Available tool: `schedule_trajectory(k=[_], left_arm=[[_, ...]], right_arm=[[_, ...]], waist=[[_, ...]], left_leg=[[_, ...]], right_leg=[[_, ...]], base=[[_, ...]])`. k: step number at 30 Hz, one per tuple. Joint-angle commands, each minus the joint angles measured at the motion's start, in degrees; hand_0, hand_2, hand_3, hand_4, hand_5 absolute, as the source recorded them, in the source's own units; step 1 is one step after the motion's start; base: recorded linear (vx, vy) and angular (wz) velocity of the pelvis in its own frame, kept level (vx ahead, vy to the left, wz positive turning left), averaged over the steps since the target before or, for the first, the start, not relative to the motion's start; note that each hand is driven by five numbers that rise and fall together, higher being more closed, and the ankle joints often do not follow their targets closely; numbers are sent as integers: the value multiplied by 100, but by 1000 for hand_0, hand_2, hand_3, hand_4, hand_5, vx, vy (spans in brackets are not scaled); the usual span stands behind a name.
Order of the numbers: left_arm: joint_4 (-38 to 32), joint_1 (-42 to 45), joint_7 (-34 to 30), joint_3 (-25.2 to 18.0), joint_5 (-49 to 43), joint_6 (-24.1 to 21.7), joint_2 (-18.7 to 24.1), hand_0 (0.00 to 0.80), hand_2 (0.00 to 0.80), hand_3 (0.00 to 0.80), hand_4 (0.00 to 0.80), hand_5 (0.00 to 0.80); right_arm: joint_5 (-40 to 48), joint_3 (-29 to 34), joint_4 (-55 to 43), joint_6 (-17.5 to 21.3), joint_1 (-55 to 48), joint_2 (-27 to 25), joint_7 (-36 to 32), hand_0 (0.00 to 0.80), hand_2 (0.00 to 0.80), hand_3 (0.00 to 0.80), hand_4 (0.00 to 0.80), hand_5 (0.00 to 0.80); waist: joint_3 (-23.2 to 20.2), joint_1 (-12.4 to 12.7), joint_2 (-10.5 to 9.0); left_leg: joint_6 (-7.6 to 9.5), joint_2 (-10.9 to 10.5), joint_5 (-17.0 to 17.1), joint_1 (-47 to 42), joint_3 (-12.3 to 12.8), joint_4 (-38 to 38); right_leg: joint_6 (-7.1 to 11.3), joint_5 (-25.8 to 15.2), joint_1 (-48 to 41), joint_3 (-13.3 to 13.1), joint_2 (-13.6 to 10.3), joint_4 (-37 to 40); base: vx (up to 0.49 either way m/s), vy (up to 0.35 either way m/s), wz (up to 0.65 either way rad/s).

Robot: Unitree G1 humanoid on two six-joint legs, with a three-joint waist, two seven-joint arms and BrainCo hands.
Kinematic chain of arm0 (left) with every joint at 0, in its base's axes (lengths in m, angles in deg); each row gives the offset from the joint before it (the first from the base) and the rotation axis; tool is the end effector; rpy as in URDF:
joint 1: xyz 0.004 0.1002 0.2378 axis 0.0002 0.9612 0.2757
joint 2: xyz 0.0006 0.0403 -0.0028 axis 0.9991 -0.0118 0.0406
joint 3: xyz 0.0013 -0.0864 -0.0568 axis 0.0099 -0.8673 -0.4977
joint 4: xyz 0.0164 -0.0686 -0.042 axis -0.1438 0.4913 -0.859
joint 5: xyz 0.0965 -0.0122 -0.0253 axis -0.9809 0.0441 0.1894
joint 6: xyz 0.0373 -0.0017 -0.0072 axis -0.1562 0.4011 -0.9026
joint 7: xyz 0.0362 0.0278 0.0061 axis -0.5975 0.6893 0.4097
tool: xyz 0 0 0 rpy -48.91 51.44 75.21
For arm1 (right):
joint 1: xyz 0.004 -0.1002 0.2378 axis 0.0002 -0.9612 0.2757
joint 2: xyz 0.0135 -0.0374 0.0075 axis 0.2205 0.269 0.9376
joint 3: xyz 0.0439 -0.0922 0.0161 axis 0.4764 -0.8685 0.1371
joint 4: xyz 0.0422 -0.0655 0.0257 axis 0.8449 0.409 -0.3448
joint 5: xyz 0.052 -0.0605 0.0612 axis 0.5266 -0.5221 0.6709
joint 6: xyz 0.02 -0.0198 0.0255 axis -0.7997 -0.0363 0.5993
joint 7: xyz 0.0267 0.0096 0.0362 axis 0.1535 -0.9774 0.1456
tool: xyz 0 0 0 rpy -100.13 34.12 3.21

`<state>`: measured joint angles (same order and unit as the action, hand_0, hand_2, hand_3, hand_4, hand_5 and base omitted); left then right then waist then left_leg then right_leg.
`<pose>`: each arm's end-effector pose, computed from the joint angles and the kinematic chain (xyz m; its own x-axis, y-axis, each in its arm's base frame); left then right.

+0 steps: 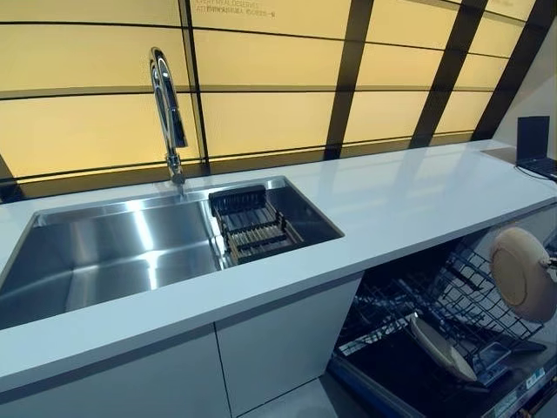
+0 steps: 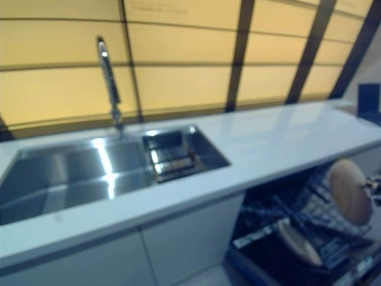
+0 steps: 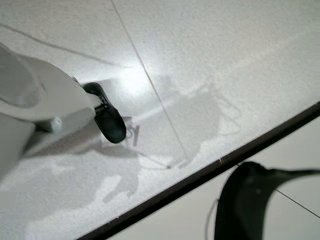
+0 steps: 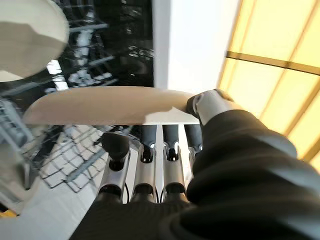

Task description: Take plates into dishwasher

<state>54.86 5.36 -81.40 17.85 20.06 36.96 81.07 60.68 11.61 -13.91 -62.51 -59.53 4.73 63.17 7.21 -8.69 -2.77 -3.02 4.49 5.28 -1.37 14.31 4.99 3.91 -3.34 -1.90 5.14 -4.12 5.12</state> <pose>0.0798 0.2654 -0.0964 0.5589 0.0516 -0.8276 -0.1462 0.9886 -0.0371 0.1908 -0.4337 0.2107 0.8965 -0.3377 -0.2868 0.2396 0.9141 -0.3272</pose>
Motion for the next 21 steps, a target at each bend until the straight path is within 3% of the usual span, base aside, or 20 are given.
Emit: schedule_trajectory(k=[1,21], left_arm=[[242,-318,-92,-3,-158,-247,231,0,0,0,0,0],[-60,-341,-160,1,44,-78,276,0,0,0,0,0]], right_arm=[[-254,139,22,363,324,-152,-210,800,800,800,800,800],[-818,-674,-126,412,772,190,-569,800,800,800,800,800]], waist=[[73,211,-333],[393,322,-111]], left_leg=[[77,-8,-747,-470,-124,1],[4,-7,-663,-299,-236,1]], right_leg=[[393,-23,77,132,-117,-145],[373,-44,198,298,-206,-99]], base=[[-20,-31,0],[-24,-19,0]])
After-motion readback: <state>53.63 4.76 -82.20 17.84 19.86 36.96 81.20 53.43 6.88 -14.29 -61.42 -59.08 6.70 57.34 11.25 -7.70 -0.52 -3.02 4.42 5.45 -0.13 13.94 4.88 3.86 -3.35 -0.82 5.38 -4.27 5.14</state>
